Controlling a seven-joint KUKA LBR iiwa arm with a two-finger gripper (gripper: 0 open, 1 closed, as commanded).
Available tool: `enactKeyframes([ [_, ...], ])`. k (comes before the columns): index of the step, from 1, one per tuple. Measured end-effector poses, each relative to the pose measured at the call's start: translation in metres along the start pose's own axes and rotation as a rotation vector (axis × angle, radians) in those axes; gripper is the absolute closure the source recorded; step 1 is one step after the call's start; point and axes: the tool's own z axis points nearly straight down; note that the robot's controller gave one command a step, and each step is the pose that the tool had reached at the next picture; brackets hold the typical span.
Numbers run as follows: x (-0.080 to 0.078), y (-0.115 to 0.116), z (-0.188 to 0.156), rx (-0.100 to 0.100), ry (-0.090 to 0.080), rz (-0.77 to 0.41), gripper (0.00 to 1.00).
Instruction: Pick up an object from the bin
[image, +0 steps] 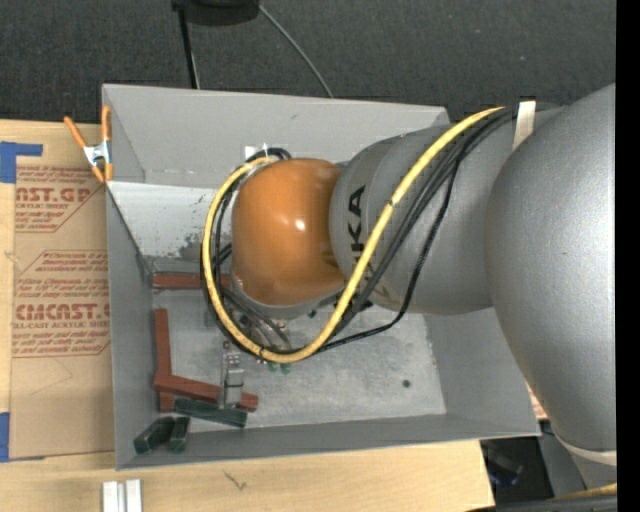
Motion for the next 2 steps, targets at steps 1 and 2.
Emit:
enactKeyframes([
  [1,0.0,0.0,0.0,0.0,-0.001,0.001,0.0],
  [2,-0.004,0.015,0.105,0.001,-0.011,-0.331,1.0],
])
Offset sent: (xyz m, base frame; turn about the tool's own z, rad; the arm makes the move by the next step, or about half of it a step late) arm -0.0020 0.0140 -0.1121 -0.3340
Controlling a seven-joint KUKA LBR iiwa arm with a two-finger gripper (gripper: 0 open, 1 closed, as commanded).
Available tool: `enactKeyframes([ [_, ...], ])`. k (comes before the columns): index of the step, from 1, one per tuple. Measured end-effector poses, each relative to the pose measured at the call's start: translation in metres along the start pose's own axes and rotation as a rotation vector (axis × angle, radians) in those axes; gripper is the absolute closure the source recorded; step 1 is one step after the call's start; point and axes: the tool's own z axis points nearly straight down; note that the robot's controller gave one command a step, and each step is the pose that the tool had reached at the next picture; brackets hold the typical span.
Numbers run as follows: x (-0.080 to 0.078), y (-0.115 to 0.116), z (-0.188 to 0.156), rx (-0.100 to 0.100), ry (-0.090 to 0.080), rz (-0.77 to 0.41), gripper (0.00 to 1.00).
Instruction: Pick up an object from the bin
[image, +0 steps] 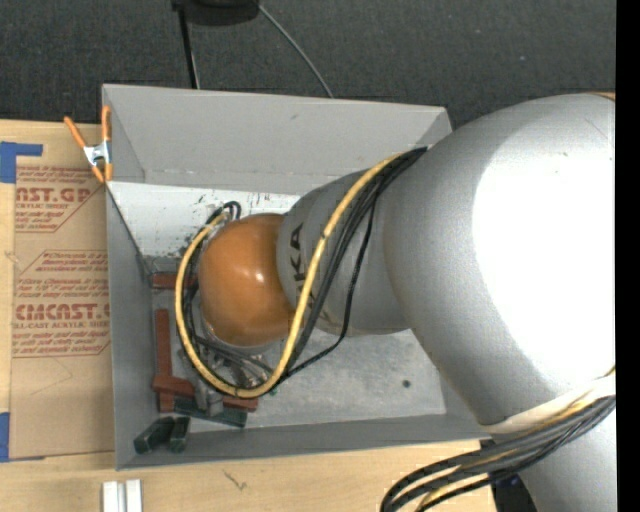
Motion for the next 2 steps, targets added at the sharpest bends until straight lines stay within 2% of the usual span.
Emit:
enactKeyframes([
  [1,0.0,0.0,-0.001,-0.001,0.0,0.0,1.0],
  [2,0.002,-0.006,-0.024,-0.002,0.008,-0.037,1.0],
])
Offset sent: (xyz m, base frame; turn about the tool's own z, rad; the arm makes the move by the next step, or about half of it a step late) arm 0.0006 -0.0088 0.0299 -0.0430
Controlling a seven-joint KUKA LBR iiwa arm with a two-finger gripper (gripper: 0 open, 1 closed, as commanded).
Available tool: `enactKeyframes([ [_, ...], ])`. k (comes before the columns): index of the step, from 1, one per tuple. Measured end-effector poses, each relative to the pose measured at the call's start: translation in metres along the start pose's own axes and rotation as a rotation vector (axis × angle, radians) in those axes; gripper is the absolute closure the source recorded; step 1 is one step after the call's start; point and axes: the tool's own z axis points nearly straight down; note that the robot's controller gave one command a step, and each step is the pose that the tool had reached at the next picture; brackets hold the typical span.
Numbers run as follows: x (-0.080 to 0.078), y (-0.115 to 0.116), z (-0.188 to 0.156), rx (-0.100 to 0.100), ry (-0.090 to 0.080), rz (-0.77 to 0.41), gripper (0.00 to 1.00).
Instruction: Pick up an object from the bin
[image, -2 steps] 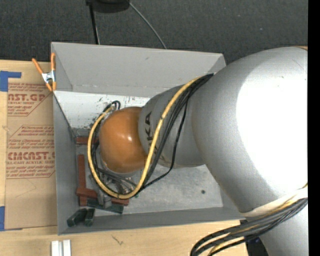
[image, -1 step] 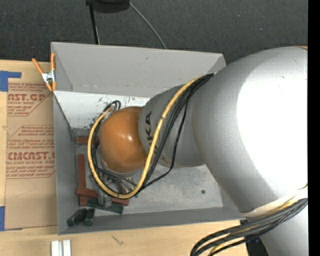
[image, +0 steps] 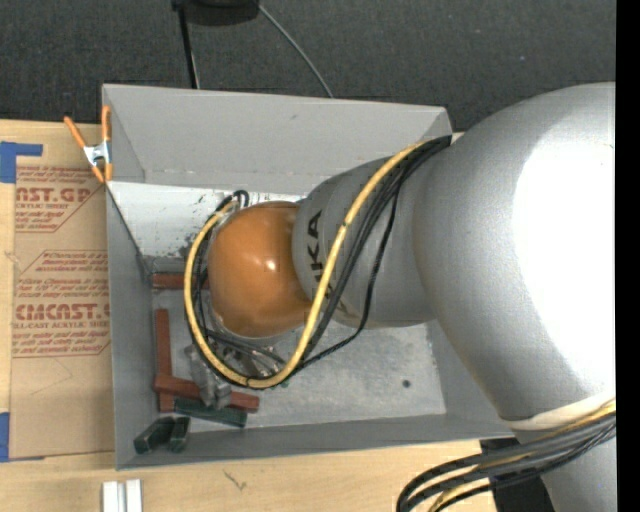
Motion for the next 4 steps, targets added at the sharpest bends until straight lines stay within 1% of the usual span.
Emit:
enactKeyframes([
  [1,0.011,0.01,0.007,-0.001,0.002,0.017,0.0],
  [2,0.008,0.01,0.007,-0.001,-0.012,0.024,1.0],
  [3,0.009,0.01,0.007,-0.001,-0.012,0.024,1.0],
  [4,0.004,-0.052,0.029,-0.001,-0.007,-0.054,1.0],
])
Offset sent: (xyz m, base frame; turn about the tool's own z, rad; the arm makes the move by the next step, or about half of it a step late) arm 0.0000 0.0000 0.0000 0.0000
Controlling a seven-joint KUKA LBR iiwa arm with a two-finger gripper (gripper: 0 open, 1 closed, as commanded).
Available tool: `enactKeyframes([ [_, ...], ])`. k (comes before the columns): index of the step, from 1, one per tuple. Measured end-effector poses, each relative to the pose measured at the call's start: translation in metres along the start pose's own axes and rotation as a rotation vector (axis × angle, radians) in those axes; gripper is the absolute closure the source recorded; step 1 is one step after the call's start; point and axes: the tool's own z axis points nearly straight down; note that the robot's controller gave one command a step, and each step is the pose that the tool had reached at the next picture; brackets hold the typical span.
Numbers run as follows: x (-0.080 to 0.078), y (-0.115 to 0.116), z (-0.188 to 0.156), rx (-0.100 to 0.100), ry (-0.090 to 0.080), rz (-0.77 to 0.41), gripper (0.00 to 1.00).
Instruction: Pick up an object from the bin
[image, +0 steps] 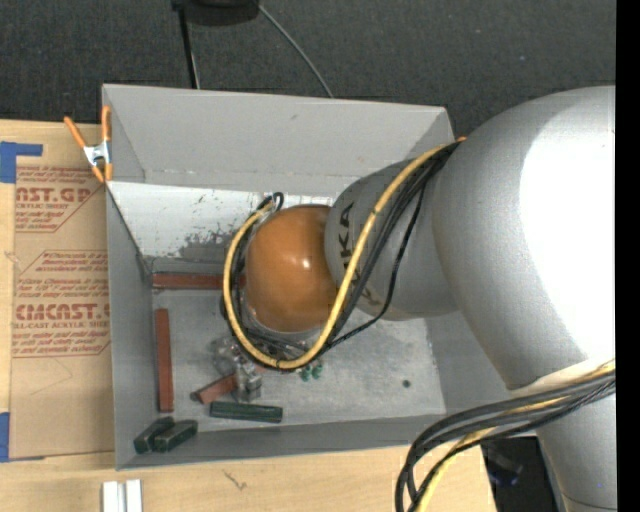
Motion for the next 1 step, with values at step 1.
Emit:
enactKeyframes([
  [1,0.0,0.0,0.0,0.0,0.0,0.0,1.0],
])
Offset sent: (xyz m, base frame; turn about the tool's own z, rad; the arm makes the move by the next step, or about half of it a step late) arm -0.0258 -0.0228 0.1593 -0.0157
